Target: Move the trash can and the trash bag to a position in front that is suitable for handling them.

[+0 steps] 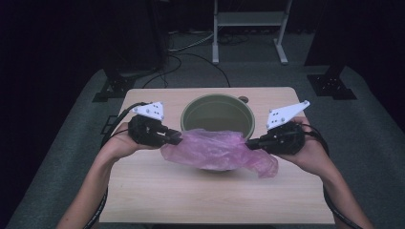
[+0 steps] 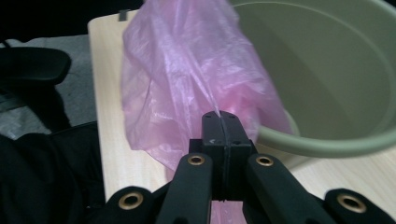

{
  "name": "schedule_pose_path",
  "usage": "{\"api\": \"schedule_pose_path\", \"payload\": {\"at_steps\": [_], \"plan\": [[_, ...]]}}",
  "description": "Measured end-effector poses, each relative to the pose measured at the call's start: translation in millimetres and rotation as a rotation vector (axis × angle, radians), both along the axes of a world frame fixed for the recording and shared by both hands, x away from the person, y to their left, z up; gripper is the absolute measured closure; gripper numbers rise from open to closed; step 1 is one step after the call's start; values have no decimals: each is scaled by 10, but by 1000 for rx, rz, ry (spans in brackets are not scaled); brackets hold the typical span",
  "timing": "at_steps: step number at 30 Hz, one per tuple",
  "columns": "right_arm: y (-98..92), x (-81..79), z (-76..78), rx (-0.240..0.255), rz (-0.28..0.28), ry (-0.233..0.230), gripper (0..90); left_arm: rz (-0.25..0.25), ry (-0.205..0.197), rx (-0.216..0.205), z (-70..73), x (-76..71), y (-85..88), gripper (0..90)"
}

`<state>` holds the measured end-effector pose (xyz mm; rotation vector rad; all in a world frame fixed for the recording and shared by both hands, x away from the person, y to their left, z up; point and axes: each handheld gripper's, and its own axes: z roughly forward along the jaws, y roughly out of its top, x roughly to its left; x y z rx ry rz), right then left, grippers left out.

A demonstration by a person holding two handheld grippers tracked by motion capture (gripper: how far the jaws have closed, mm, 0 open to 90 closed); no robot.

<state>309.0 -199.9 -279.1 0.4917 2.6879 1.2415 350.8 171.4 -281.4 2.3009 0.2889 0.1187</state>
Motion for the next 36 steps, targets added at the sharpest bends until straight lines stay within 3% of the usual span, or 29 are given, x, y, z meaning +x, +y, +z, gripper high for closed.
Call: {"api": "schedule_pose_path", "payload": {"at_steps": [4, 7, 10, 19, 22, 24, 26, 30, 36], "plan": [[76, -59, -24, 8, 54, 9, 900, -15, 4, 3, -27, -6, -48, 730], [127, -120, -31, 4, 82, 9, 900, -16, 9, -19, -38, -9, -45, 766], [159, -174, -44, -12, 95, 6, 900, -28, 54, -37, -59, -17, -31, 676], [268, -233, -69, -31, 130, 3, 900, -52, 96, -26, -97, -57, -30, 557], [311, -259, -89, -39, 145, 9, 886, -44, 84, -27, -108, -67, -13, 653], [317, -274, -102, -40, 153, 10, 865, -27, 50, -22, -117, -73, 15, 811], [309, -280, -118, -42, 153, 8, 838, -13, 37, -32, -131, -71, 52, 867], [266, -284, -157, -49, 137, 17, 805, 12, 20, -27, -161, -77, 118, 898], [196, -302, -230, -62, 117, 3, 765, 45, 30, -45, -219, -67, 240, 899]]}}
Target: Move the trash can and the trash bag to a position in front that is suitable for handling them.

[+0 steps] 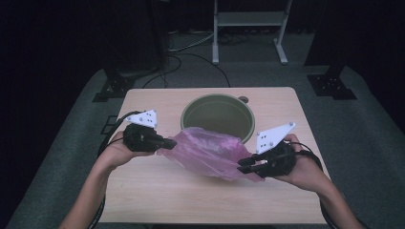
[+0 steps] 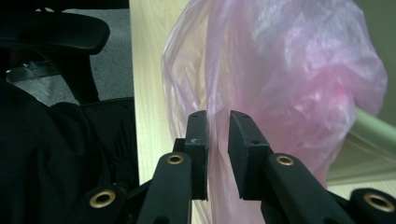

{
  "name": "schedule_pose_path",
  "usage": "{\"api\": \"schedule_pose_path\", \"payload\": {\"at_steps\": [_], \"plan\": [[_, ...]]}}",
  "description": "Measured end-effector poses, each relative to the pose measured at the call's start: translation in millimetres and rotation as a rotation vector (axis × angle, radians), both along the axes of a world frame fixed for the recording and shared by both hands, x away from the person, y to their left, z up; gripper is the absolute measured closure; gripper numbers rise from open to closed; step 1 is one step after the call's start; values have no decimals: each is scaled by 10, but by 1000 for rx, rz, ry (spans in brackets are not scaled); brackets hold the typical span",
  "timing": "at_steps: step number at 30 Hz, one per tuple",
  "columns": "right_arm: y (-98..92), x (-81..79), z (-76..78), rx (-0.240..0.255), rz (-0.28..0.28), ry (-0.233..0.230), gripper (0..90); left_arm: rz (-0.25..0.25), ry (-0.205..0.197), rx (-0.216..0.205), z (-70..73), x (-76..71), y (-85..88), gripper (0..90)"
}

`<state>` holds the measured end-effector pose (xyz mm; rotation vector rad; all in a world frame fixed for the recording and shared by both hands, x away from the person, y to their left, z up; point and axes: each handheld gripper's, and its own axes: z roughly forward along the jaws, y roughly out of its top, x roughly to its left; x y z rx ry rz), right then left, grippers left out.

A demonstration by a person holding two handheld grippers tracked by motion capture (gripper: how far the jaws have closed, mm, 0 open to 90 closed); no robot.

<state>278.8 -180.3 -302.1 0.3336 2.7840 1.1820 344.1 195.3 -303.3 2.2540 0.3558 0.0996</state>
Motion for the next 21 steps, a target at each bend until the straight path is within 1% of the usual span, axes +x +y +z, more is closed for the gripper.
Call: {"api": "schedule_pose_path", "payload": {"at_steps": [5, 6, 9, 11, 14, 15, 16, 17, 18, 21], "plan": [[-62, 6, -77, -12, -26, 5, 761, 14, 7, 5, -72, 13, 83, 899], [-80, 13, -89, -10, -34, 9, 777, 15, 9, 4, -88, 12, 95, 899], [-120, 28, -109, -27, -64, 14, 898, 18, 11, 2, -125, 16, 120, 899], [-141, 31, -88, -13, -76, 6, 900, 16, 13, -5, -147, 21, 118, 898], [-163, 21, -16, 18, -88, -14, 900, 3, 9, -8, -150, 21, 94, 896], [-171, 18, 13, 32, -85, -12, 900, -3, 10, -23, -142, 18, 81, 892], [-177, 14, 38, 49, -70, -7, 900, -17, 11, -35, -130, 8, 58, 876], [-167, 0, 61, 61, -61, -4, 900, -26, 12, -32, -125, -2, 29, 838], [-148, -14, 71, 56, -57, -4, 900, -29, 14, -26, -120, -7, 8, 792], [-90, -31, 74, 39, -48, -13, 900, -58, 17, -18, -101, -40, -62, 699]]}}
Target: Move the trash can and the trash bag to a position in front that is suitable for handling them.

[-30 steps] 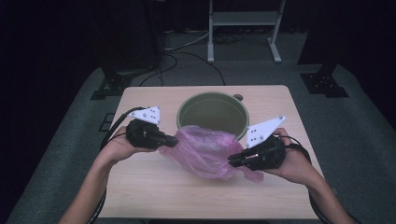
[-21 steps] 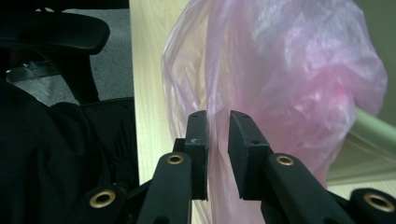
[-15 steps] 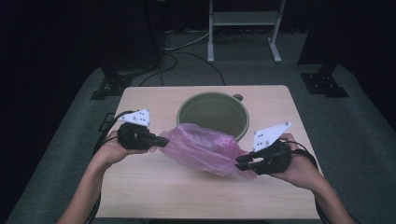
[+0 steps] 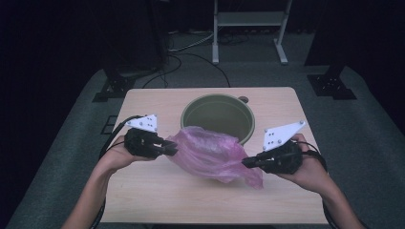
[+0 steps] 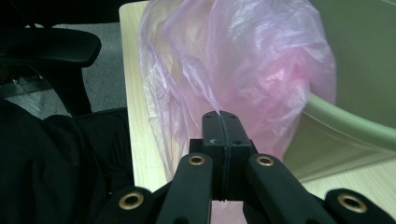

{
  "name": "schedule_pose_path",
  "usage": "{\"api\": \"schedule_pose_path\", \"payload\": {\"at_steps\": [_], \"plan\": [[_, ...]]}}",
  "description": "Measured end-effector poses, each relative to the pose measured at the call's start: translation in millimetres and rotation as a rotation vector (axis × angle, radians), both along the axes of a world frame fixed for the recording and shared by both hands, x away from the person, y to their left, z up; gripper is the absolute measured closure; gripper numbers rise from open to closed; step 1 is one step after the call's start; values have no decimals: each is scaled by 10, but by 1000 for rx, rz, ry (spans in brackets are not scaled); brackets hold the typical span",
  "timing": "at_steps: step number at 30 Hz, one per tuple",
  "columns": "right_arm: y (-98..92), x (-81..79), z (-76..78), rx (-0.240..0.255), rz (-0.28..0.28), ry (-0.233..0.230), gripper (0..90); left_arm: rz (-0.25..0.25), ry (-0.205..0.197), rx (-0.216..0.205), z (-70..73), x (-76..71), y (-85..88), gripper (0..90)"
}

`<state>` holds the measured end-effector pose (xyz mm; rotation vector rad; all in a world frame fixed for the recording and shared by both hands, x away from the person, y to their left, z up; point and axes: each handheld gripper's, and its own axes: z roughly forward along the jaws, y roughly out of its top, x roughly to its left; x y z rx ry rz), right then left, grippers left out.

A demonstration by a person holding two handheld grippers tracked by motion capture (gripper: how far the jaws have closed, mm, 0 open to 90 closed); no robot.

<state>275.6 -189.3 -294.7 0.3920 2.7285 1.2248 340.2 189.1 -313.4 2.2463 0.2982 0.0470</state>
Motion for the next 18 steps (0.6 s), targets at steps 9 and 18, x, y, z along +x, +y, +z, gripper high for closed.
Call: {"api": "schedule_pose_path", "payload": {"at_steps": [9, 18], "plan": [[93, 27, 14, 4, 11, -1, 900, -55, -29, 67, 32, -91, -86, 529], [125, -18, -4, -29, 40, 5, 900, -38, 38, 53, 2, -45, -62, 576]]}}
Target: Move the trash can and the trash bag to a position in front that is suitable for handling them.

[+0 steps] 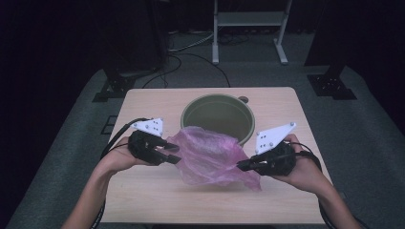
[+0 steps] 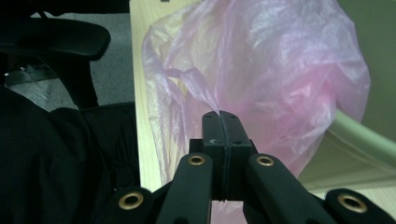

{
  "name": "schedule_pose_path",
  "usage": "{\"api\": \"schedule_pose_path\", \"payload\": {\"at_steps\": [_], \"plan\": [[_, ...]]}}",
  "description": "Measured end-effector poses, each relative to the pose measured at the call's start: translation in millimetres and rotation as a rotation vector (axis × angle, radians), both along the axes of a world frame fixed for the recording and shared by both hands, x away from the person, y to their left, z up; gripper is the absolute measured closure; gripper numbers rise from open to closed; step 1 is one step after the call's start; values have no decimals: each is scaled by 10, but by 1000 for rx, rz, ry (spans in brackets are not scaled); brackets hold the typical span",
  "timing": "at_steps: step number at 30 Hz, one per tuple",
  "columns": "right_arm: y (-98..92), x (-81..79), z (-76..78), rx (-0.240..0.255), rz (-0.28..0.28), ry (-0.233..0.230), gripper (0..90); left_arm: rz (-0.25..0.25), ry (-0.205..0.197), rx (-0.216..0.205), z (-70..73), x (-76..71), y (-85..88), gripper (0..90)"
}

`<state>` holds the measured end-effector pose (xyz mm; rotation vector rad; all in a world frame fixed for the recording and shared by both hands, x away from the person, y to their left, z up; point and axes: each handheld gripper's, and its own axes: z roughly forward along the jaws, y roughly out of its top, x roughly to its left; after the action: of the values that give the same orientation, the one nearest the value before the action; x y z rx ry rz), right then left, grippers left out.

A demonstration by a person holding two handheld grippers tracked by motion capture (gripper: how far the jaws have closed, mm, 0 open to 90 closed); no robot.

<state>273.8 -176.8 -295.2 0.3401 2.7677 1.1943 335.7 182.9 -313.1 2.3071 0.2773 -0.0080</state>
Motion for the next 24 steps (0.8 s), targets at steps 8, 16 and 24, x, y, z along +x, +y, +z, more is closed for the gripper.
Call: {"api": "schedule_pose_path", "payload": {"at_steps": [8, 16, 24], "plan": [[-53, -16, -52, -16, 16, 22, 900, 38, 32, 29, -42, 29, 84, 801], [-120, -12, 0, -5, -19, 0, 900, 101, -28, -8, 1, 42, 174, 900], [-230, 174, 143, 30, -170, -45, 900, 143, -70, -56, 146, 159, 165, 900]]}}
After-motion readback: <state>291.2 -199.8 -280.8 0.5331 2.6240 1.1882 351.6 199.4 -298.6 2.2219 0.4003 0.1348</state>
